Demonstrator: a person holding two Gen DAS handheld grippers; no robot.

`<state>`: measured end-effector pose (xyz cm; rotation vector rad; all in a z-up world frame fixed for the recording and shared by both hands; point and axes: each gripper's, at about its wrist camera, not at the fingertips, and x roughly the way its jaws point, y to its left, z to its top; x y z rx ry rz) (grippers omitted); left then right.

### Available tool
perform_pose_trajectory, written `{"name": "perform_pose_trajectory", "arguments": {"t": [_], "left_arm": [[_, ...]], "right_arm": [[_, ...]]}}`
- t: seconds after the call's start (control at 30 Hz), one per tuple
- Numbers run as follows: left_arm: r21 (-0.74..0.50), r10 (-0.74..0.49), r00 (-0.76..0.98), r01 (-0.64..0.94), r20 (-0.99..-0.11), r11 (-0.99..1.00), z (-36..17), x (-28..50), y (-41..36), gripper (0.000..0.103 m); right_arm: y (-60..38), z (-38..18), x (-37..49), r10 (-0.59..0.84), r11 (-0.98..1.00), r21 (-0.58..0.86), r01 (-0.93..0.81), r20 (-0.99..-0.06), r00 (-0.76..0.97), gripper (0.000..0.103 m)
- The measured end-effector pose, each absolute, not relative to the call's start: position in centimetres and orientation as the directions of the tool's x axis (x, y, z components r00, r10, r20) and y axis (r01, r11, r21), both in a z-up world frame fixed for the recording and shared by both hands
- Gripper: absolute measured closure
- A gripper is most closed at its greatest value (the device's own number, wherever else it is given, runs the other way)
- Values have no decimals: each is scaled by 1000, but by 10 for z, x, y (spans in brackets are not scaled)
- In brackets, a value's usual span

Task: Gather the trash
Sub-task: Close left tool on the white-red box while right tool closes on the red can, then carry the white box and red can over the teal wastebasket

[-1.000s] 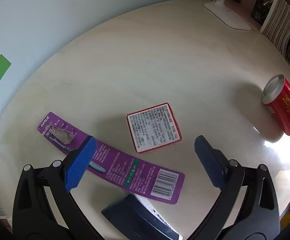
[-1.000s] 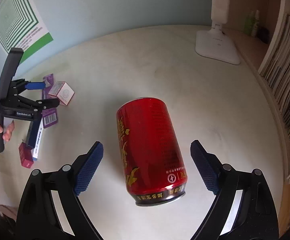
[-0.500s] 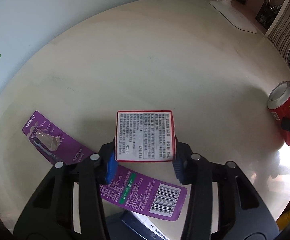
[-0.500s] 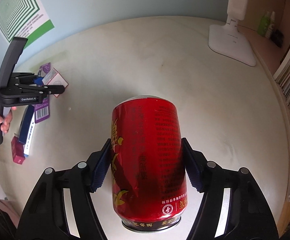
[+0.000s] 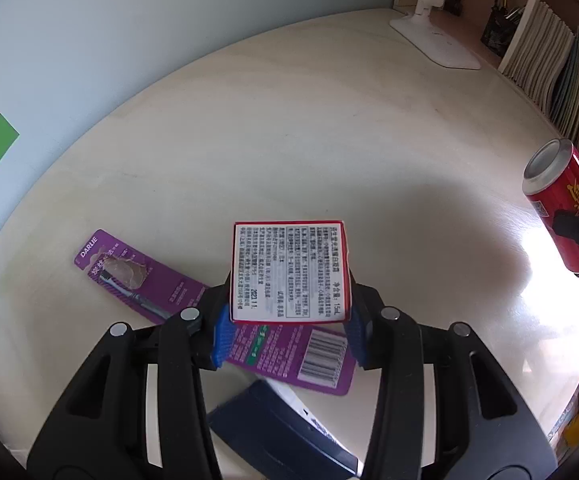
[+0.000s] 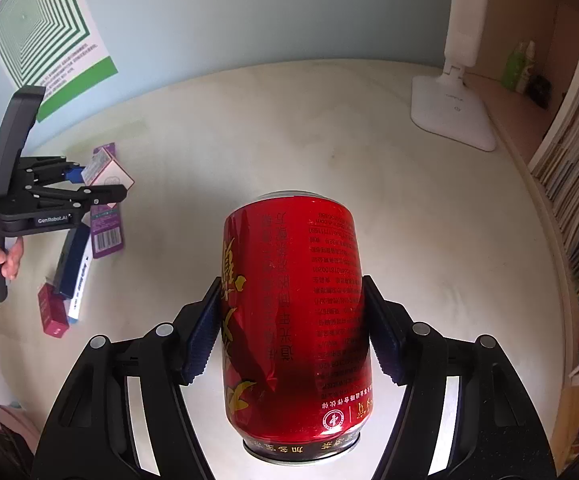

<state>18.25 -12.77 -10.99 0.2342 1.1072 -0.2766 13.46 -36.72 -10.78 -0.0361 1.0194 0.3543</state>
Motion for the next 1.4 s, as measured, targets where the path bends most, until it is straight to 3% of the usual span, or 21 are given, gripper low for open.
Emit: {"name": "perform_pose_trajectory", "arguments": {"t": [0.77,1.13,1.4], "left_arm": [[63,-255,403,628,-879,776,-89,77,-183,61],[29,-346,287,806,-893,592,-75,13,-282,61],[15,-387,191,911,-902,412,-80,-82,-353,61]], "right_arm": [[-387,-93,-25,140,988,154,-23,-810,569,36],[-433,-90,-144,44,958,205,201,-797,603,36],[-471,-101,-252,-38,904,224,365,-807,589,36]]}}
